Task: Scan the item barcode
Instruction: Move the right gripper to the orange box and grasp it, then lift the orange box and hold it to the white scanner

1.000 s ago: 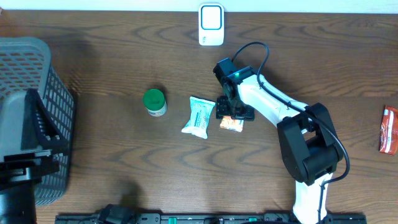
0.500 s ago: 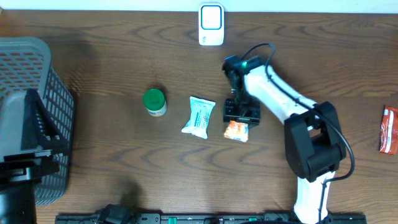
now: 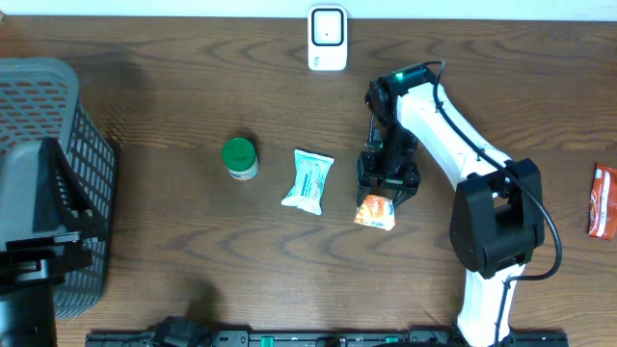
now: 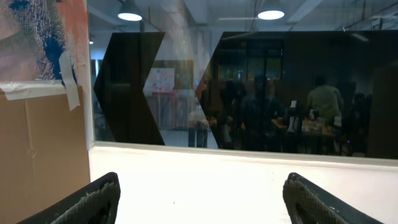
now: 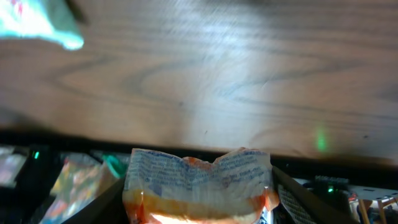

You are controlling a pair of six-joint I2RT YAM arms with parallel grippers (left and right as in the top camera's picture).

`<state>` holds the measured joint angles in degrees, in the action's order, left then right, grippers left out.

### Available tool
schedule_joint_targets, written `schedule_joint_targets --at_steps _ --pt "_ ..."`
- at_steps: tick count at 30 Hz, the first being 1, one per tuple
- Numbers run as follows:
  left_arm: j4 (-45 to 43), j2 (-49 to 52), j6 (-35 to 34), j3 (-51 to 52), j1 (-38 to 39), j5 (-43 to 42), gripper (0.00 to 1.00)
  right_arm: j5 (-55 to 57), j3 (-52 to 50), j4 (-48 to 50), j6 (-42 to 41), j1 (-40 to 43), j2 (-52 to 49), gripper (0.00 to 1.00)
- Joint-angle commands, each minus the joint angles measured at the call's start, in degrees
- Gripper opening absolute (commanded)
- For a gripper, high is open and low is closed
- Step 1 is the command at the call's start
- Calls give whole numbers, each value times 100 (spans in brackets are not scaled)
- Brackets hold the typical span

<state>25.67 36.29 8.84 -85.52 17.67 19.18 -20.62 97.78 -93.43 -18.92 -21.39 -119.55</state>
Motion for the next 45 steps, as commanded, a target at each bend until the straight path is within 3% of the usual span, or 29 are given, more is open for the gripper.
schedule_joint_targets --at_steps 1,8,12,15,21,30,38,45 --pt "-2 -22 -31 17 -24 -48 84 -514 118 -120 317 35 -2 59" --pt "-2 -22 -33 17 -24 -48 84 -588 118 -407 378 31 -2 58" --pt "0 -22 -33 17 -24 -50 84 -597 118 -201 330 31 -2 52" --pt "26 -22 -33 17 -24 -50 84 -649 122 487 146 31 -2 47" --pt "83 -22 -31 17 -24 -48 84 -586 387 1864 55 111 -2 47" --pt "155 -22 -33 17 -24 -48 84 562 1259 3685 57 164 -2 46" --pt "258 -17 -33 17 -24 -50 84 2015 1300 6107 232 142 -98 48" --pt "254 0 -35 120 -24 -50 84 2227 1300 8721 267 157 -782 43"
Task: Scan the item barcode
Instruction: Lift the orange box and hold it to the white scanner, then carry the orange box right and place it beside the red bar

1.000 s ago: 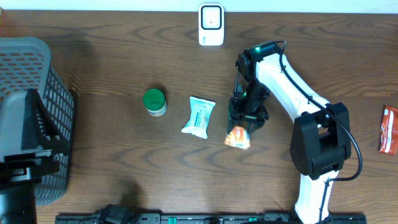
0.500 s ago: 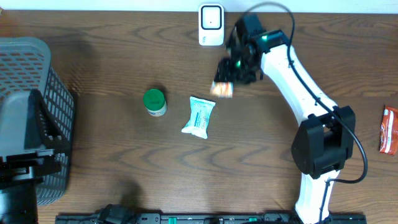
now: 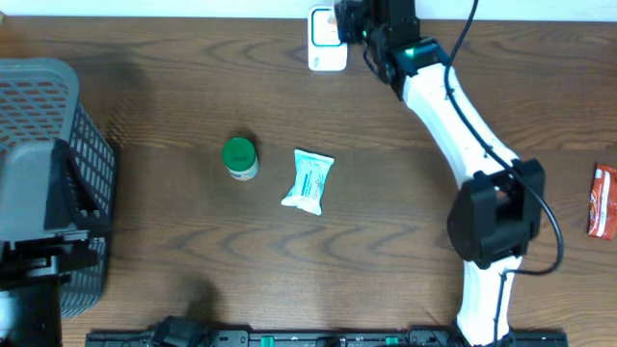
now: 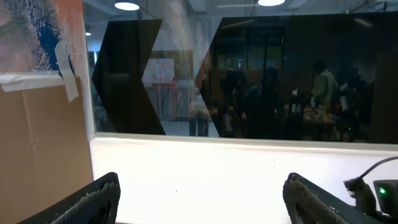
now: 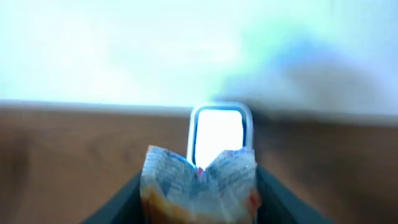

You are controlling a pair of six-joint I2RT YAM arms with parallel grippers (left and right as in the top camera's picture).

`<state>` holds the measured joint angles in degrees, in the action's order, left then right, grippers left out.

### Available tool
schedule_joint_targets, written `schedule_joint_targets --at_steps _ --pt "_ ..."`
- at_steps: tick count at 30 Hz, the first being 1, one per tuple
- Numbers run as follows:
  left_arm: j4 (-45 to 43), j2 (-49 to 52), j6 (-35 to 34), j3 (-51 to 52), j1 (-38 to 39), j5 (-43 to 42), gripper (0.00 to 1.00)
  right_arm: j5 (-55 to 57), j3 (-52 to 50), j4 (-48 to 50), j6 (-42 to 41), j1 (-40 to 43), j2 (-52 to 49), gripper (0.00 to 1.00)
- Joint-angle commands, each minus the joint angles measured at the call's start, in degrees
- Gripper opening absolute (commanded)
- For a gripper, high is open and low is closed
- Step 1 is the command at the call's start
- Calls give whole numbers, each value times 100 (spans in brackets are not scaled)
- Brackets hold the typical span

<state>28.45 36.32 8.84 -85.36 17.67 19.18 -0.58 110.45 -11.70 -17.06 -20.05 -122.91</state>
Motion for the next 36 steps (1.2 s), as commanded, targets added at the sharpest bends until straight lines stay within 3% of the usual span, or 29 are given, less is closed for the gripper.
schedule_joint_targets --at_steps 1,10,17,22,29,36 --pt "-35 0 -33 131 -24 -50 84 223 33 807 74 24 -549 43" --pt "-328 0 -33 498 -24 -50 85 638 35 2859 -588 20 -1753 44" --pt "-634 2 -31 811 -24 -48 84 688 35 2732 -925 79 -2033 46" --pt "-697 0 -31 835 -24 -48 84 219 55 2540 -907 125 -1648 47" --pt "-713 -4 -31 835 -24 -48 84 612 55 286 -367 354 122 43" --pt "-855 -17 -31 833 -24 -50 84 3845 52 -3324 149 844 1563 46"
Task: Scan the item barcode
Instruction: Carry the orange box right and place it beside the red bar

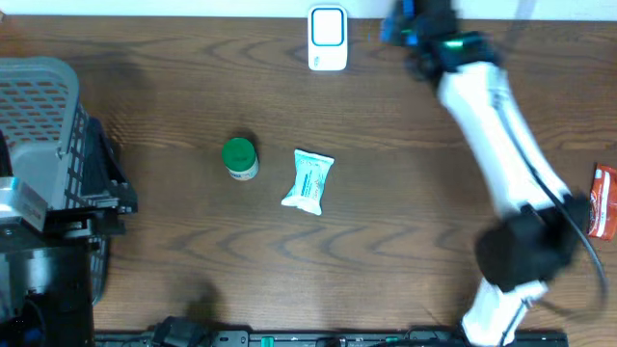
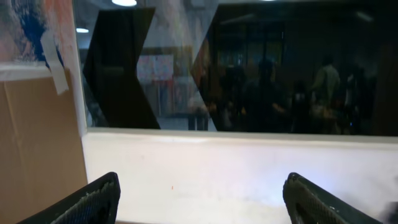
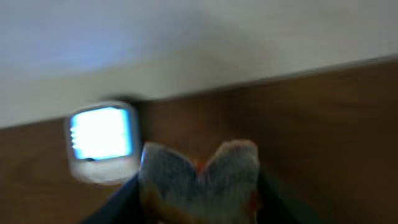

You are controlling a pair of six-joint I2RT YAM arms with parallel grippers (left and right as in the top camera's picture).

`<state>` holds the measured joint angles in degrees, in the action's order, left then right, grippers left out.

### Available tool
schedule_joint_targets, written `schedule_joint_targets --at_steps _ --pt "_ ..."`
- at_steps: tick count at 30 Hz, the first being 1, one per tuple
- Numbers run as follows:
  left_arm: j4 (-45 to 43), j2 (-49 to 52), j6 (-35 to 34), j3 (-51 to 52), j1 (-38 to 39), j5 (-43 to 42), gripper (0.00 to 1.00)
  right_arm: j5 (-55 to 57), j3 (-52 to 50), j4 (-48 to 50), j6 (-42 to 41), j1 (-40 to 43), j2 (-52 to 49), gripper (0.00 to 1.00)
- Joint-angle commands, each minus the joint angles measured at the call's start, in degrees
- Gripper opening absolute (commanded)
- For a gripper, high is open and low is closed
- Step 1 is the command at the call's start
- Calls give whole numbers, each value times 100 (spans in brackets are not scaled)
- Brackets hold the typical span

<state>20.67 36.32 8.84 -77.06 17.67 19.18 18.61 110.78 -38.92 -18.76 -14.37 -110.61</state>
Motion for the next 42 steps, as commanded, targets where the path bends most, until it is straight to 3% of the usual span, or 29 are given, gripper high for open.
schedule_joint_targets --at_steps 1,5,7,10,15,20,21,23,25,29,31,34,38,42 --pt "-107 -24 -31 2 -24 -50 84 2402 20 -1088 317 428 396 45" --pt "-214 -59 -31 2 -24 -50 84 3071 -127 -2391 164 1237 354 43" --pt "-223 -96 -31 2 -24 -50 84 3023 -354 -2520 -63 1685 295 44" --pt "-243 -136 -31 2 -24 -50 84 2697 -925 -2302 -269 2446 199 52" --pt "-240 -144 -31 2 -24 -50 84 1344 -2164 -1521 -310 3589 76 52" --pt "-240 -144 -31 2 -24 -50 84 922 -2621 -1274 -494 4175 81 49" --pt "-240 -144 -31 2 -24 -50 84 769 -2557 -1322 -461 4232 122 54" --pt "-243 -144 -31 2 -24 -50 84 463 -2334 -1488 -339 4256 205 88" --pt "-245 -144 -31 2 -24 -50 84 -116 -1899 -1799 -234 4197 332 99" --pt "-291 -149 -31 2 -24 -50 86 -2092 -817 -2601 -155 3864 575 99" --pt "-302 -166 -31 2 -24 -48 84 -2968 -557 -2820 -155 3281 807 99" --pt "-306 -177 -31 2 -24 -48 84 -2369 -557 -3032 -151 2201 962 99" --pt "-319 -179 -28 2 -24 -48 84 -623 -627 -3442 -380 326 898 99" --pt "-374 -214 -28 2 -24 -48 84 361 -1073 -3154 -411 -1451 793 99"
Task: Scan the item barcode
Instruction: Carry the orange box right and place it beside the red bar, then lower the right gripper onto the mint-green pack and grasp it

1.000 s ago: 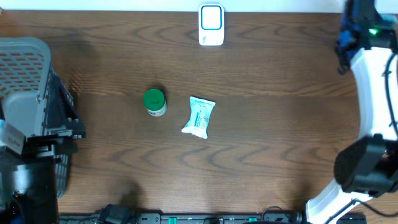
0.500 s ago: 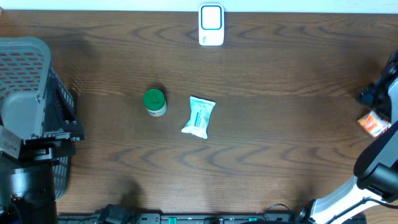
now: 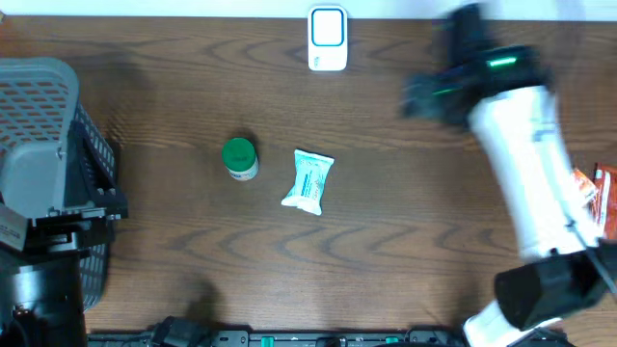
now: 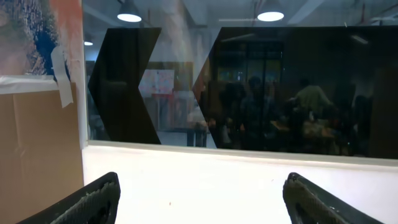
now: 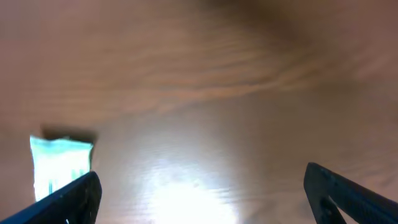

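The white barcode scanner stands at the back edge of the table. An orange snack packet lies at the far right, partly hidden behind my right arm. My right gripper hovers blurred over the wood, right of the scanner. In the right wrist view this gripper is open with only bare table between its fingers. My left gripper is open too, raised and facing a white wall and dark window, holding nothing.
A white-and-teal packet and a green-lidded jar lie mid-table; the packet also shows at the right wrist view's left edge. A red packet sits at the right edge. A grey basket stands at the left.
My right gripper held the orange packet near the back edge, right of the scanner. Now it is open and empty over the table, and the packet lies at the far right beside the red one.
My right gripper was shut on the orange packet low over mid-table. Then it held the packet in front of the scanner, then off to the scanner's right. Now the packet lies at the right edge and the gripper is open. The left arm stayed raised.
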You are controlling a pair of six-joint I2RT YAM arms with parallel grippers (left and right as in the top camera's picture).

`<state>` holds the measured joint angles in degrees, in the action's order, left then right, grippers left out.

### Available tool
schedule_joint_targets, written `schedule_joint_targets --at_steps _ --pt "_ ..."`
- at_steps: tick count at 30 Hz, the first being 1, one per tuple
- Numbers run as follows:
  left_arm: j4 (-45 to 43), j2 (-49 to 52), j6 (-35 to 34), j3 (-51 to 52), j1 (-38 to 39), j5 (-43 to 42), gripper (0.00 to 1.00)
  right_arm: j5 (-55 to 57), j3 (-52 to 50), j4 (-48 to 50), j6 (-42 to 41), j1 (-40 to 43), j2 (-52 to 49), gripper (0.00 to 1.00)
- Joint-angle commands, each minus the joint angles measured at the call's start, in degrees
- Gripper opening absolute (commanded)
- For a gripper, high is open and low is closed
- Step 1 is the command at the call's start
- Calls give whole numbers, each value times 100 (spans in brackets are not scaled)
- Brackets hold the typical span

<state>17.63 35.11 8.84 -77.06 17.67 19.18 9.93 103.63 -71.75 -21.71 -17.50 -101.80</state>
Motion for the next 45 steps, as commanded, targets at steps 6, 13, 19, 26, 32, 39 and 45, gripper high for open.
schedule_joint_targets --at_steps 6,13,19,26,32,39,45 --pt "-127 -326 -26 2 -26 -48 98 1445 -1495 1176 -116 -2846 -247 99" --pt "-125 -802 39 2 -24 -46 98 2006 -2345 1947 -26 -4188 -295 99" --pt "-105 -1088 37 2 -24 -48 98 2197 -2691 2396 219 -4631 -640 99" --pt "-105 -1117 37 2 -24 -48 98 2282 -2688 2874 767 -4621 -1379 99" --pt "-105 -1117 37 2 -26 -46 98 2459 -2688 2857 765 -4583 -2017 99" --pt "-103 -1117 37 2 -24 -48 98 2653 -2688 3097 1067 -4103 -2496 99" --pt "-103 -1117 39 2 -24 -48 98 2188 -2643 2966 966 -3480 -2538 21"
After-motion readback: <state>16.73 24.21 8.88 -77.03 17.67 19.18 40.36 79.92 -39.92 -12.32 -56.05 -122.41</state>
